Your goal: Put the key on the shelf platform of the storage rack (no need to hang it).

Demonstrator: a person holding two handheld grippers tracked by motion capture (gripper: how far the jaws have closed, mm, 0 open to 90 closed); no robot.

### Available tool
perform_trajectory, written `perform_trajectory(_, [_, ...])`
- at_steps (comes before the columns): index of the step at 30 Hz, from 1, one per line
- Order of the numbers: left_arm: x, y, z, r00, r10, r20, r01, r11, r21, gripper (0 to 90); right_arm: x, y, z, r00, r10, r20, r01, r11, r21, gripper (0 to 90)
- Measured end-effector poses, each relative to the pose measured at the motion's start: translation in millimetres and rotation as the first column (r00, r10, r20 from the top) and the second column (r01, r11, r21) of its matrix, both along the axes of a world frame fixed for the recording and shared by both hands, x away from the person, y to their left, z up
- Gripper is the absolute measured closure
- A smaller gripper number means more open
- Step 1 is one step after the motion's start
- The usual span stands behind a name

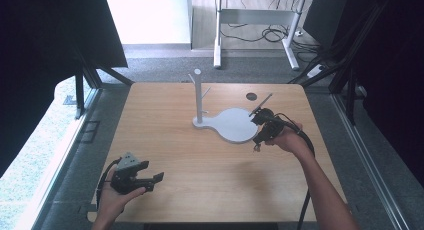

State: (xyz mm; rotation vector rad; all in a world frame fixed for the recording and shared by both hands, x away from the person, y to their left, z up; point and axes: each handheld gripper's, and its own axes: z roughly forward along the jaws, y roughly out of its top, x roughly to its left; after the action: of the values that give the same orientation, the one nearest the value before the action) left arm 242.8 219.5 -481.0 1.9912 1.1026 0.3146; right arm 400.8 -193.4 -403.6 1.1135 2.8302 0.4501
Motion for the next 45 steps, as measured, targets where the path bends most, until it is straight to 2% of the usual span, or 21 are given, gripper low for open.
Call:
perform_trajectory(32, [0.0,3.3,1.0,1.0,0.007,0.003,-0.007,1.0,-0.003,26.3,30.4,19.4,9.3,0.9995,-0.018,0.025,0.019,1.0,-0.01,90.0])
perform_trajectory(45, [0.5,2.5,-0.1,1.0,0.003,-0.001,-0.003,1.0,-0.004,26.3,44.6,27.5,5.6,0.9996,-0.026,0.015,0.026,0.999,-0.018,90.0])
